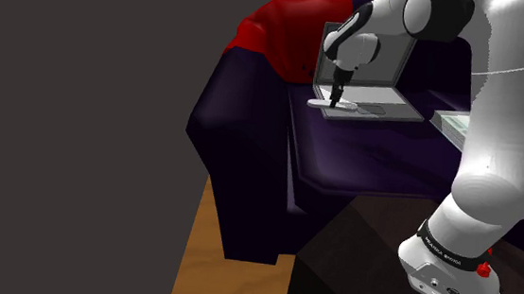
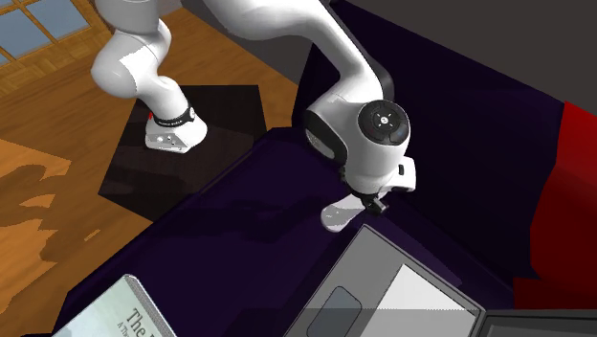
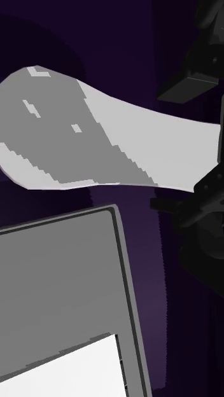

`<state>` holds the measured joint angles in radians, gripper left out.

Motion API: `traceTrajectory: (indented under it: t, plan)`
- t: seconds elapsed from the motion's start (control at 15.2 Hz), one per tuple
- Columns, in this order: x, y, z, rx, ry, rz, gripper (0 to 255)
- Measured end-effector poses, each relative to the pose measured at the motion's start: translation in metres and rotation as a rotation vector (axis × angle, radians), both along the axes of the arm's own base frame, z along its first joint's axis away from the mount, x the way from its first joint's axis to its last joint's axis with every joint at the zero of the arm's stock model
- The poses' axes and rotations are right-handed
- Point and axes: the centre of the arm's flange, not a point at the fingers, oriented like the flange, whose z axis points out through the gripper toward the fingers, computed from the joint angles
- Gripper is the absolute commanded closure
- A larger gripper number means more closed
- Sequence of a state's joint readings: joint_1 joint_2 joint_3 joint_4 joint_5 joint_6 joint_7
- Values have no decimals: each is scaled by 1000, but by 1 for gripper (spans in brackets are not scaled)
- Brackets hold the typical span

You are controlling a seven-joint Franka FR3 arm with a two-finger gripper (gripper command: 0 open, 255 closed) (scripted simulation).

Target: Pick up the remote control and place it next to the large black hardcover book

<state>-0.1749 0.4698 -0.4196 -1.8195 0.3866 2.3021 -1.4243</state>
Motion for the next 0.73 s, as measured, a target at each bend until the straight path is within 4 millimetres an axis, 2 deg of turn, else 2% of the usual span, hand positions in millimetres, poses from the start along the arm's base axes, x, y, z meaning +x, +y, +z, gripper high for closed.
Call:
traceTrajectory:
  t: [0.2, 0.26, 0.4, 0.73]
  plan:
    - [0, 0, 17, 0, 0, 0, 255]
    - [-6, -4, 20, 0, 0, 0, 255]
    - [-22, -15, 19, 0, 0, -1, 255]
    - [-76, -53, 22, 0, 0, -1, 255]
